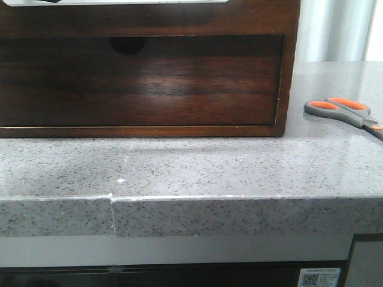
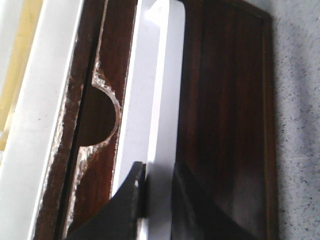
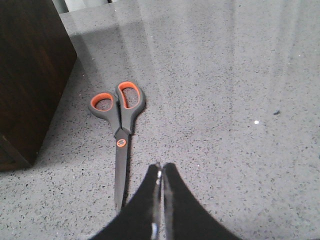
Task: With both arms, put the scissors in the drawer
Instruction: 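Pull the drawer open toward the robot with the left gripper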
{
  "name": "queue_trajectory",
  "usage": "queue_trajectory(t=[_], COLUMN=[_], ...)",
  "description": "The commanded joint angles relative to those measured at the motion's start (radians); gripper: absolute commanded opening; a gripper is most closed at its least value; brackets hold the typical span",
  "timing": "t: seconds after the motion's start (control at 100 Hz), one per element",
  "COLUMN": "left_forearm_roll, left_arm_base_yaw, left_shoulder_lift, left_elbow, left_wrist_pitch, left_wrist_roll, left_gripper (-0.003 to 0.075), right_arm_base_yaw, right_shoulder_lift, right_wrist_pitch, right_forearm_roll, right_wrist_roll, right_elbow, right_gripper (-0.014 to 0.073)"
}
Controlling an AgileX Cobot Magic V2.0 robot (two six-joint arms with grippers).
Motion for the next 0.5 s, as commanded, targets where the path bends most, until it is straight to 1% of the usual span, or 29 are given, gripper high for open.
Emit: queue_trajectory(t=[0.0, 0.27, 0.49], left_forearm_roll=[-0.024, -0.024, -0.024], left_arm_base_yaw=[-0.029, -0.116, -0.158], left_shoulder_lift=[-0.051, -0.144, -0.189], left_elbow=[-0.019, 0.061, 0.107], left_wrist_pitch=[-0.037, -0.05, -0.105], left_wrist_roll=[-0.018, -0.018, -0.018], left_gripper=[-0.0022, -0.0022, -0.0022], right_arm_base_yaw=[-0.005, -0.005, -0.005], right_shoulder_lift=[0.016, 0.016, 0.016], right_wrist_pitch=[-0.071, -0.071, -0.071], right_forearm_roll=[-0.002, -0.002, -0.002], right_wrist_roll=[-0.004, -0.004, -0.004], right_elbow=[-0.027, -0.027, -0.027], right_gripper=[-0.0061, -0.0061, -0.0061])
